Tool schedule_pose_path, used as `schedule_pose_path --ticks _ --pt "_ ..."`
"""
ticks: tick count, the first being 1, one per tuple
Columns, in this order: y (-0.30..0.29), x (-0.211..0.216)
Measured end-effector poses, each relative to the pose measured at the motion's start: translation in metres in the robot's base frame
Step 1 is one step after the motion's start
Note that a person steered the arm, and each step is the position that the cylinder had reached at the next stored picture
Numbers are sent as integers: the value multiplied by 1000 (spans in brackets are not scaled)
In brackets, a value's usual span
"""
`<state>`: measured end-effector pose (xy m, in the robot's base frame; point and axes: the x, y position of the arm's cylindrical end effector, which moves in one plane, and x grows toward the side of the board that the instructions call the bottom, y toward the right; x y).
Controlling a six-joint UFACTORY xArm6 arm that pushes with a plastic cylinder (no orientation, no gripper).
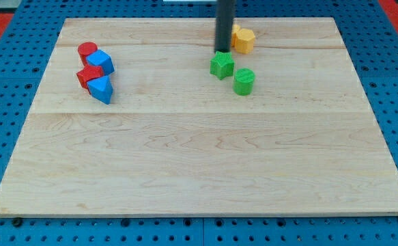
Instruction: Move the green star along with the green circle towards center right
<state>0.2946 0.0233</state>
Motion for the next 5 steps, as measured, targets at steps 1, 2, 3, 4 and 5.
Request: schedule_pose_path --ticks 1,2,3,4,5 --pt "-27 0" --pt "-25 2" --pt "-19 12" --pt "-14 28" --pt "12 39"
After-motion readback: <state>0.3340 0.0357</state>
